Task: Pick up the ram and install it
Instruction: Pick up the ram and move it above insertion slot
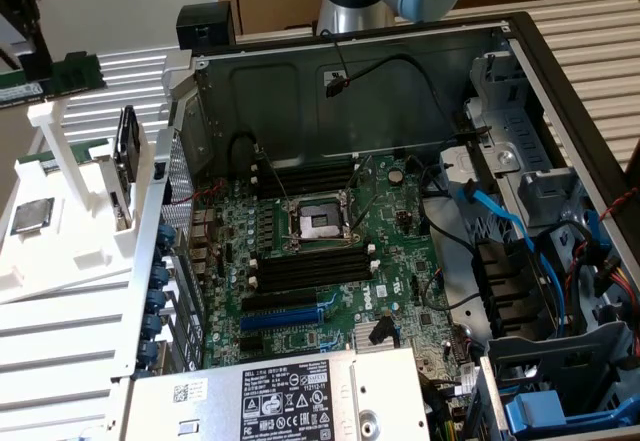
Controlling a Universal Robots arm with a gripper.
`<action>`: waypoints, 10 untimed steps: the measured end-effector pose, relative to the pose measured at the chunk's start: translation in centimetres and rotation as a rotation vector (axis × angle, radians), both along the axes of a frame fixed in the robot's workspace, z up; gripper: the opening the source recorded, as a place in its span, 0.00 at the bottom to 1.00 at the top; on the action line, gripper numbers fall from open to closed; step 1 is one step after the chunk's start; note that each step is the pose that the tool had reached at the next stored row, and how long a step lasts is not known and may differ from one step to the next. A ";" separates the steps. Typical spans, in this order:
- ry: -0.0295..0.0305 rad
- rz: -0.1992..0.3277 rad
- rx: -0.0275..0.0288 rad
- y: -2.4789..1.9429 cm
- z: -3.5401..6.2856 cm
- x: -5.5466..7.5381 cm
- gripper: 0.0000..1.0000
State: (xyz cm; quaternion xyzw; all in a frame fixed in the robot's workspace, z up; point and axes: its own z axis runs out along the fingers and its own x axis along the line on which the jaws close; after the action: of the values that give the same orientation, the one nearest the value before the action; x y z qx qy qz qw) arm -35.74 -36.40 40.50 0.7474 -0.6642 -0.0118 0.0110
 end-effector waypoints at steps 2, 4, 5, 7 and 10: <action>0.0000 0.000 0.0000 0.00 0.16 0.6 0.13; 0.0000 0.000 0.0000 0.00 0.32 1.1 0.13; 0.0000 0.000 0.0000 0.00 0.40 1.4 0.13; 0.0000 0.000 0.0000 0.00 0.67 2.2 0.13; 0.0000 0.000 0.0000 0.00 0.80 3.0 0.13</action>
State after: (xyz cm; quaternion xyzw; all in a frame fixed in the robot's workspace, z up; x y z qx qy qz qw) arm -32.72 -36.40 41.30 0.7473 -0.6643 -0.0118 0.0110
